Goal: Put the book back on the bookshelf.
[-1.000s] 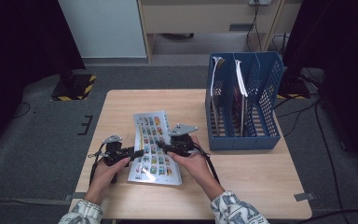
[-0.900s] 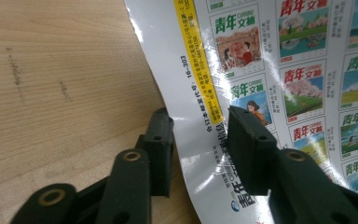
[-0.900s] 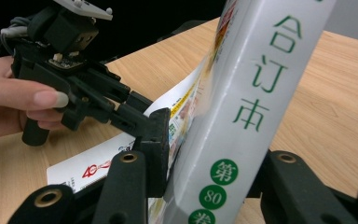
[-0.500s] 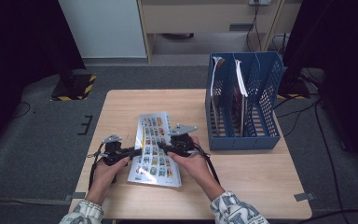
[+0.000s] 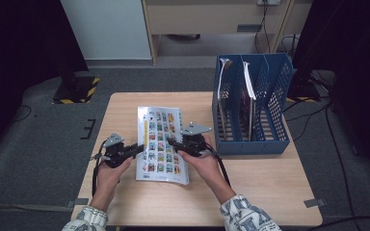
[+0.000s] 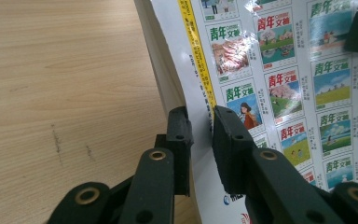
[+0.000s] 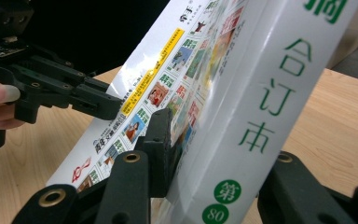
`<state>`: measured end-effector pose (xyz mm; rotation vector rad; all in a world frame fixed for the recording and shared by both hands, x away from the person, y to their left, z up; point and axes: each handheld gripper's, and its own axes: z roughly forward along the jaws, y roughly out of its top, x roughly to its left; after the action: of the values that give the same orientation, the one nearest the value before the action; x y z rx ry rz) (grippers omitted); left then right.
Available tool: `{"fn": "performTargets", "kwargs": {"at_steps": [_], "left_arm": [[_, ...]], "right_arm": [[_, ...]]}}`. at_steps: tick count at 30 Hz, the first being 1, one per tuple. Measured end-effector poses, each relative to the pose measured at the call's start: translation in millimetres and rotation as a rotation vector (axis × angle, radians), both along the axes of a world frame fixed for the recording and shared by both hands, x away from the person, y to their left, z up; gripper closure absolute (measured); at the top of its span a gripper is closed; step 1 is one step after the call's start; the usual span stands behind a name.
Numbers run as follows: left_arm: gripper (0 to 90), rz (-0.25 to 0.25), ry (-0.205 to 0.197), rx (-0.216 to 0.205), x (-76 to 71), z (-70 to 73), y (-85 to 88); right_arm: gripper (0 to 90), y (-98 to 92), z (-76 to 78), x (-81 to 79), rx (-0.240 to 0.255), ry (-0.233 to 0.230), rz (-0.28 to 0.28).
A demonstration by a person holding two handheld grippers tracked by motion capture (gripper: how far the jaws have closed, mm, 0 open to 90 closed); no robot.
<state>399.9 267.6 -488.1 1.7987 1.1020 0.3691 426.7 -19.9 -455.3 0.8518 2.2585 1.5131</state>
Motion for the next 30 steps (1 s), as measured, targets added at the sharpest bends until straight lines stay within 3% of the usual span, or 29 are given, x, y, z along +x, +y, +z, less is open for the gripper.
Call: {"fn": "performTargets", "kwargs": {"at_steps": [5, 11, 16, 19, 23, 26, 30], "left_arm": [[77.1, -0.009, 0.003, 0.001, -1.7, -0.6, 0.6], [77.7, -0.022, -0.011, 0.005, -4.1, -0.1, 0.1], [78.3, -0.022, -0.011, -0.001, -4.3, 0.3, -0.5], [78.5, -0.025, -0.023, 0.001, -5.0, 3.3, -3.2], [78.8, -0.020, -0.028, 0.002, -2.6, 7.1, -4.3], [78.9, -0.012, -0.036, 0.020, 2.5, 10.8, -5.2], [79.5, 0.003, -0.031, 0.012, 12.5, 13.7, -3.3]], "right_arm": [[63.4, -1.4, -0.8, 1.8, -0.002, 0.023, 0.010], [55.9, 2.2, 4.6, 4.0, 0.034, 0.076, 0.039], [56.8, 3.1, 4.9, 3.8, 0.009, 0.072, 0.027], [65.5, -1.2, 5.1, 4.8, -0.011, 0.071, 0.005], [66.4, -5.5, 2.6, 8.0, 0.010, 0.076, -0.024], [66.6, -4.7, 3.0, 10.8, 0.012, 0.049, -0.028], [66.8, -2.1, 3.8, 17.8, 0.020, 0.032, -0.036]]}}
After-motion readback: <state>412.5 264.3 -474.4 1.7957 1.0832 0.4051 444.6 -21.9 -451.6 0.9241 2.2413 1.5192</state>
